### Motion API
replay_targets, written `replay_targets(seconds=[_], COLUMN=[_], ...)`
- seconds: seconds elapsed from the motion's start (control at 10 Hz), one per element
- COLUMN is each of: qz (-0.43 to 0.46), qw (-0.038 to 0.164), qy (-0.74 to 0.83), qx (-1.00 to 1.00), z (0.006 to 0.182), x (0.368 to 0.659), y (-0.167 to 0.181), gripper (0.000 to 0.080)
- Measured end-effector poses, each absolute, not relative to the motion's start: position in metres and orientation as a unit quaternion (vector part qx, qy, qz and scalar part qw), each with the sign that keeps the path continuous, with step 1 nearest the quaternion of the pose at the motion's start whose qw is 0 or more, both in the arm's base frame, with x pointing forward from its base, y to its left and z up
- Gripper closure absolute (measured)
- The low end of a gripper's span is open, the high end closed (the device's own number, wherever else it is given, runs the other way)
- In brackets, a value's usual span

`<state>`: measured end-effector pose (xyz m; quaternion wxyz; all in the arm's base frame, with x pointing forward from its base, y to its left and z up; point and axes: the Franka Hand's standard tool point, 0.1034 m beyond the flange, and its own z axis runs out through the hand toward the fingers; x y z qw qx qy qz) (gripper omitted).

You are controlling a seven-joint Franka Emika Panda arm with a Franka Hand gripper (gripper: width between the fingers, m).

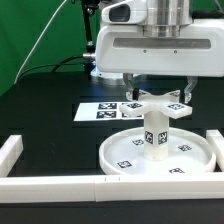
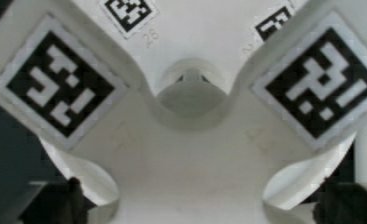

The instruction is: Assemble round table

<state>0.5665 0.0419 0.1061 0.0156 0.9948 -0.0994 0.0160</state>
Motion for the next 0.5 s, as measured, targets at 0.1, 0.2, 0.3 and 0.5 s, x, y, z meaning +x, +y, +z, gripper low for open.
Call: replay_targets(seconds=[0.1, 0.2, 0.3, 0.5], qz=[0.016, 0.017, 0.018, 0.021], qw=[0.017, 0.019, 0.021, 0.021], qy=[-0.098, -0.094, -0.097, -0.106], qx=[0.995, 0.995, 0.995, 0.994], z=[0.1053, 0.1048, 0.1027, 0.1011], x=[0.5661, 0.5658, 0.5656, 0.5658], y=[0.0415, 0.0410, 0.0410, 0.0419], gripper=[0.0150, 0.0150, 0.0150, 0.0174])
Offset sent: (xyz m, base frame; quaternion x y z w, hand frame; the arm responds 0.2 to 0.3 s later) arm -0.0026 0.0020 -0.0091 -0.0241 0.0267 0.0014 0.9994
